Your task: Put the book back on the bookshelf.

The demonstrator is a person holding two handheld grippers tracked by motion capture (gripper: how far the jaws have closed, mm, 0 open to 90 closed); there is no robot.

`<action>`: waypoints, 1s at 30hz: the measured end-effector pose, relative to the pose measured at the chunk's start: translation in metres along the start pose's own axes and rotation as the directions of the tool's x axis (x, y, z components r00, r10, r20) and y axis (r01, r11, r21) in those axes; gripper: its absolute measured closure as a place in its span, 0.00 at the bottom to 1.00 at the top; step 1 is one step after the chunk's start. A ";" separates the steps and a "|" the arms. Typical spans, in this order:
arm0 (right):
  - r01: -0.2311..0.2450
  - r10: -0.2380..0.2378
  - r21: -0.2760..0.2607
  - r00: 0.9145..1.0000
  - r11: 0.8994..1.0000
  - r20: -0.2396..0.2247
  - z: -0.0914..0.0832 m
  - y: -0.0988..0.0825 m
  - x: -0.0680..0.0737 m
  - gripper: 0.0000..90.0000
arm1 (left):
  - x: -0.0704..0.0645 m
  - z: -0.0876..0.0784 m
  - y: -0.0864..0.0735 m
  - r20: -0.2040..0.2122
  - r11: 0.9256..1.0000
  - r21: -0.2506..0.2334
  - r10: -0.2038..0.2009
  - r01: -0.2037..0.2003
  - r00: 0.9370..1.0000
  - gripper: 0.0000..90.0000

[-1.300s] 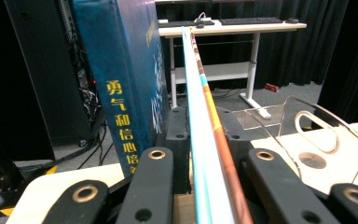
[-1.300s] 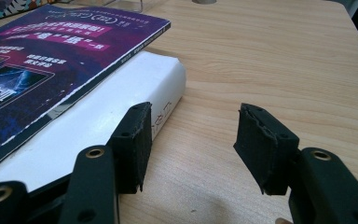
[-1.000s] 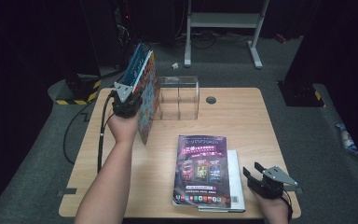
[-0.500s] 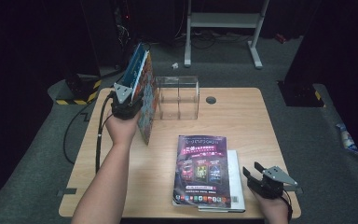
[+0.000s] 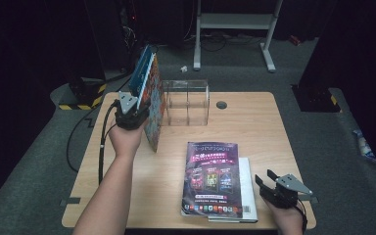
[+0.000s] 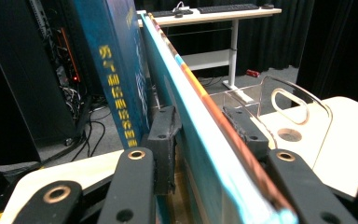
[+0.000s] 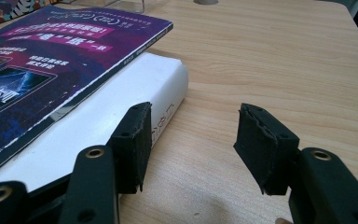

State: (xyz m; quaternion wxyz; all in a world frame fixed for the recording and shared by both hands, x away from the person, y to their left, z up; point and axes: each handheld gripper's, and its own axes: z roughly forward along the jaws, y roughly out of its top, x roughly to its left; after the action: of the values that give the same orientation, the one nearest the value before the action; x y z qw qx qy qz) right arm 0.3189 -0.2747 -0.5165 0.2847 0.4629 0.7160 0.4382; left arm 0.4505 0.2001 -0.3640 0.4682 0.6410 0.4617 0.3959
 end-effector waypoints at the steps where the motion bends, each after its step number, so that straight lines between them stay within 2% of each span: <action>1: 0.000 0.000 0.002 1.000 1.000 -0.003 0.000 0.000 0.000 0.50 | 0.000 -0.001 -0.001 0.002 1.000 0.002 0.003 -0.003 1.000 0.73; 12: 0.007 -0.007 0.000 1.000 1.000 0.001 0.000 0.000 0.001 0.50 | 0.002 -0.008 -0.011 0.028 1.000 0.004 0.007 -0.007 1.000 0.73; 25: 0.002 -0.002 0.002 1.000 1.000 -0.003 0.001 0.000 0.001 0.50 | 0.002 -0.016 -0.015 0.019 1.000 0.008 0.000 0.000 1.000 0.75; 30: 0.000 0.000 0.004 1.000 1.000 -0.003 0.001 0.000 0.002 0.50 | 0.004 -0.016 -0.016 -0.001 1.000 0.008 -0.007 0.007 1.000 0.77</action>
State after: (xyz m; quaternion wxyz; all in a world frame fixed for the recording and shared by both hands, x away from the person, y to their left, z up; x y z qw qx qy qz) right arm 0.3189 -0.2730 -0.5170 0.2827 0.4629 0.7173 0.4375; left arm 0.4327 0.2100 -0.3747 0.4671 0.6410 0.4657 0.3925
